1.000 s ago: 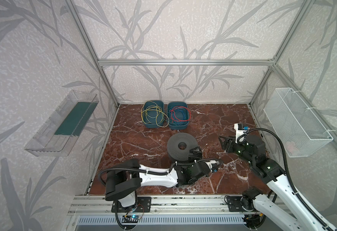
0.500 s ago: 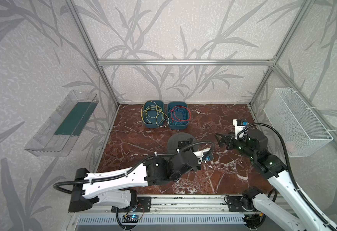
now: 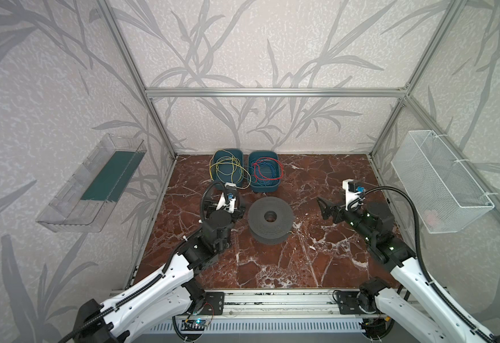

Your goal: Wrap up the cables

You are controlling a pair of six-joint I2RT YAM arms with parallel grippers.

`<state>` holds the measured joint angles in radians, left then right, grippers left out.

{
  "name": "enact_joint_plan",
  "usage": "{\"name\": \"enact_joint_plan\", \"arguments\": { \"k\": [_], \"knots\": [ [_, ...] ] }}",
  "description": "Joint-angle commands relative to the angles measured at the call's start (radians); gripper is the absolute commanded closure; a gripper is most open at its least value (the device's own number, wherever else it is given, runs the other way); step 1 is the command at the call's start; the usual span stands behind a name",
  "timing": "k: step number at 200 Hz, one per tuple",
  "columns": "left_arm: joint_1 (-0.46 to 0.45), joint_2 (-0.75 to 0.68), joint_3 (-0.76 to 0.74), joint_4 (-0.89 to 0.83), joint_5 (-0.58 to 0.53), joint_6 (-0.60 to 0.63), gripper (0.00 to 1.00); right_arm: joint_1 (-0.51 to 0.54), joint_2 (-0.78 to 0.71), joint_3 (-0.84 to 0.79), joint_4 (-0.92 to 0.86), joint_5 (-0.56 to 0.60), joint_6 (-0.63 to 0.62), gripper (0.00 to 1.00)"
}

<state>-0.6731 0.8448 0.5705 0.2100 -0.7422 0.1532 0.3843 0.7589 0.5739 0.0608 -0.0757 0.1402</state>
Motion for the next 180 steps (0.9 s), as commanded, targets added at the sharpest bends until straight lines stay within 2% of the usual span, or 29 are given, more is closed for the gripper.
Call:
{"name": "enact_joint_plan", "arguments": {
  "k": [1,11,27,37,53,63,80,91,117,127,145,164,180],
  "knots": [
    [0.12,0.033,-0.093,0.238,-0.018,-0.106,0.01,0.003,0.064,-0.027,0.221,0.069,-0.125,0.01],
    [0.164,0.07,-0.146,0.348,-0.051,-0.075,0.01,0.003,0.11,-0.029,0.241,0.092,-0.15,0.01],
    [0.239,0.098,-0.215,0.428,-0.058,-0.055,0.01,0.001,0.165,-0.033,0.255,0.116,-0.204,0.01],
    [0.295,0.106,-0.255,0.459,-0.057,-0.09,0.01,-0.003,0.189,-0.046,0.272,0.117,-0.242,0.01],
    [0.388,0.132,-0.295,0.451,0.002,-0.178,0.01,-0.018,0.233,-0.076,0.327,0.115,-0.304,0.01],
    [0.433,0.179,-0.304,0.471,0.016,-0.175,0.01,-0.049,0.265,-0.094,0.361,0.133,-0.347,0.01],
    [0.498,0.282,-0.345,0.658,0.082,-0.194,0.01,-0.149,0.304,-0.101,0.386,0.117,-0.328,0.01],
    [0.518,0.363,-0.335,0.716,0.109,-0.2,0.01,-0.194,0.331,-0.1,0.387,0.094,-0.3,0.01],
    [0.558,0.541,-0.307,0.812,0.16,-0.19,0.01,-0.206,0.395,-0.105,0.356,0.087,-0.32,0.01],
    [0.566,0.591,-0.308,0.873,0.168,-0.187,0.01,-0.211,0.433,-0.147,0.451,0.112,-0.289,0.01],
    [0.6,0.665,-0.298,0.925,0.223,-0.199,0.01,-0.226,0.561,-0.257,0.777,0.137,-0.272,0.01],
    [0.605,0.647,-0.257,0.801,0.286,-0.207,0.01,-0.228,0.7,-0.296,0.95,0.163,-0.262,0.01],
    [0.607,0.711,-0.225,0.787,0.336,-0.192,0.01,-0.229,0.834,-0.285,1.097,0.172,-0.263,0.01]
  ]
}}
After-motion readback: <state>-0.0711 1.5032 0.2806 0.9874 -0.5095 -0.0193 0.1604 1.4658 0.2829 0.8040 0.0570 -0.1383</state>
